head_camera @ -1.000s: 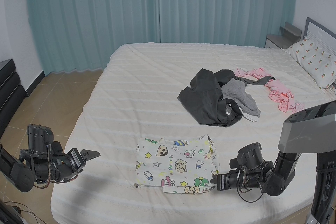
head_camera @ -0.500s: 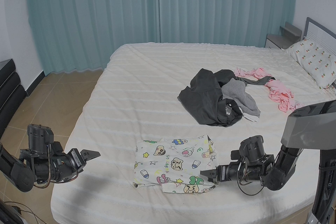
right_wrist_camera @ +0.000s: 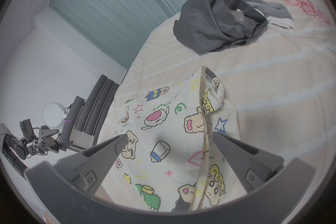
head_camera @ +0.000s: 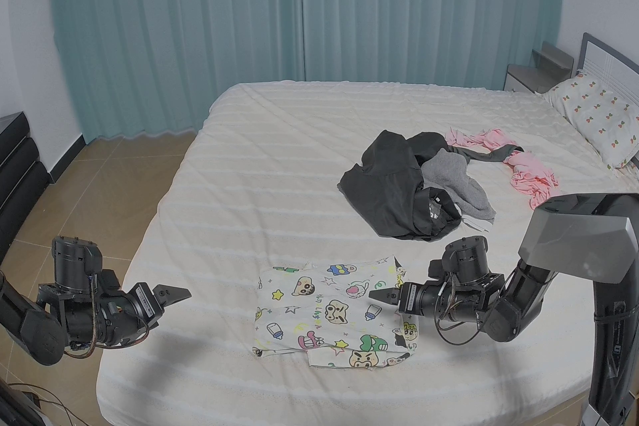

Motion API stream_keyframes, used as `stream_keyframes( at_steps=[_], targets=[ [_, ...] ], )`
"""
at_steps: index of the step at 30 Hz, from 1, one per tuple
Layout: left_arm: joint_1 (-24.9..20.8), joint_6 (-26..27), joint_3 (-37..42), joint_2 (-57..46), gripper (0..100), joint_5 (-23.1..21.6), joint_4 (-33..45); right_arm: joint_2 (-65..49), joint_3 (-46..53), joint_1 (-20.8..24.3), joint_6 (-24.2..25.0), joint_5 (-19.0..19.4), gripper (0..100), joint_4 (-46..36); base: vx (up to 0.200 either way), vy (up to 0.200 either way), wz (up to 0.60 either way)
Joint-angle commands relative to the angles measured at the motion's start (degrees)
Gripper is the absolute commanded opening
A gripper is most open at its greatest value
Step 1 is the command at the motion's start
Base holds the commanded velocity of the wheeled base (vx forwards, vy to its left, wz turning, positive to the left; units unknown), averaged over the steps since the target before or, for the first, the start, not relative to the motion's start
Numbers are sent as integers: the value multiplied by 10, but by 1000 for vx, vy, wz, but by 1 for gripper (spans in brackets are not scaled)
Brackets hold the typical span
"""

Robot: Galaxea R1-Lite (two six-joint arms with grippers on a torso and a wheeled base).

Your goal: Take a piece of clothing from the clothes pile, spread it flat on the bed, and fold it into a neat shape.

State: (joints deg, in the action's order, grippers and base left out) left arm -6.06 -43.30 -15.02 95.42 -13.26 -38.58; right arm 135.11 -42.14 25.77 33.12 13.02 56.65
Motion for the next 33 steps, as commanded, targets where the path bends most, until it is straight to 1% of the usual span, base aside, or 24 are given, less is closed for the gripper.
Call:
stream_keyframes(
  at_steps=[1, 2, 6, 8, 9, 10, 11, 18, 28, 29, 33],
  targets=[
    [0, 0, -1, 6, 100, 0, -3, 22, -34, -7, 0, 1, 100, -29, 0, 0, 0],
    [0, 0, 0, 7, 100, 1, -7, 25, -48, -8, -1, 3, 100, -41, 0, 0, 0],
    [0, 0, 5, 8, 100, 0, -14, 29, -58, -7, -1, 4, 100, -43, 0, 0, 0],
    [0, 0, 7, 12, 100, 0, -18, 34, -59, -5, -1, 14, 100, -40, 0, 0, 0],
    [0, 0, 8, 19, 100, 0, -24, 36, -64, -5, 1, 26, 100, -41, 0, 0, 0],
    [0, 0, 8, 19, 100, 0, -24, 36, -64, -5, 1, 26, 100, -41, 0, 0, 0],
    [1, 0, 10, 28, 100, 3, -35, 38, -66, -3, 1, 34, 100, -44, 0, 0, 0],
    [1, 1, 26, 39, 100, 5, -75, 48, -91, -7, 2, 32, 100, -53, 0, 0, 0],
    [0, 2, 28, 42, 100, 5, -80, 50, -101, -4, 2, 31, 100, -67, 0, 0, 0],
    [0, 2, 28, 42, 100, 5, -79, 51, -101, -4, 2, 32, 0, -66, 0, 0, 0],
    [0, 2, 28, 42, 100, 5, -79, 49, -98, -3, 3, 30, 0, -62, 0, 0, 0]
  ],
)
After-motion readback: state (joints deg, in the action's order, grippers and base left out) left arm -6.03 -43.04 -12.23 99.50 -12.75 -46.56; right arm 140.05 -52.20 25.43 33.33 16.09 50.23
